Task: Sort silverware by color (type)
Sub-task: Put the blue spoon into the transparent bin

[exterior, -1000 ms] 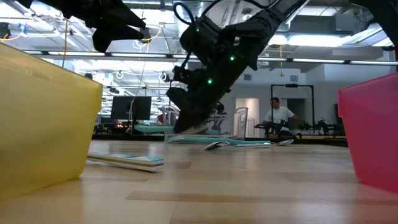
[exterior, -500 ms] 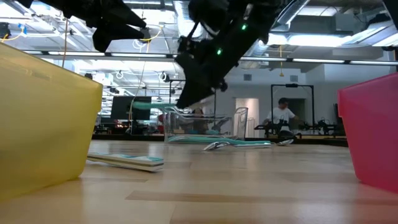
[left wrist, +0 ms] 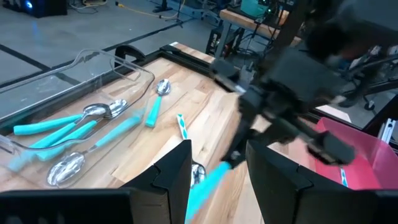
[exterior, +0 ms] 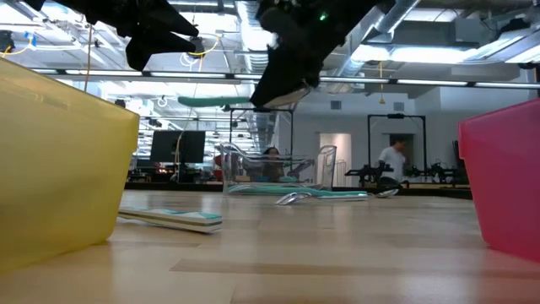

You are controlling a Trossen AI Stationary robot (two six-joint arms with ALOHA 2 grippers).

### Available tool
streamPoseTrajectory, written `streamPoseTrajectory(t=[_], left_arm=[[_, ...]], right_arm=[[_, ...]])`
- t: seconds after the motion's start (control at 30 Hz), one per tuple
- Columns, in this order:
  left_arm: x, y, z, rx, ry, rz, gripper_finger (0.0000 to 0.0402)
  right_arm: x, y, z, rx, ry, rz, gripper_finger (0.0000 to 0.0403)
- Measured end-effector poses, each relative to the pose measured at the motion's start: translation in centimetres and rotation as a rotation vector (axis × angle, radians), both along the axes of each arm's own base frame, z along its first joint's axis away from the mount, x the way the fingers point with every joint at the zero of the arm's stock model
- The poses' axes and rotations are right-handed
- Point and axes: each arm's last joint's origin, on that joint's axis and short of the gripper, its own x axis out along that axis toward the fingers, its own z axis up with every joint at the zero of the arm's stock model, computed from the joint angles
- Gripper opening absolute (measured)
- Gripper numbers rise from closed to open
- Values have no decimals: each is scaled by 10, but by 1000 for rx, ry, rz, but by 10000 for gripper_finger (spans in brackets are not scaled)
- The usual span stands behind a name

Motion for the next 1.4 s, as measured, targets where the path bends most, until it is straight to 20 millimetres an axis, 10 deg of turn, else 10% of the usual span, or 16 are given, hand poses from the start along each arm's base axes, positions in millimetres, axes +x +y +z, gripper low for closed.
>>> streamPoseTrajectory(t=[0.9,1.17,1.4], left_arm=[[0,0,0,7,2,-3,136],[0,0,0,12,4,-4,136],[0,0,0,14,10,-3,136]], right_arm=[[-63,142,-6,20,72,24,50],[-53,111,-8,-58,115,-58,50],[-32,43,-9,-154,189,-123,50]])
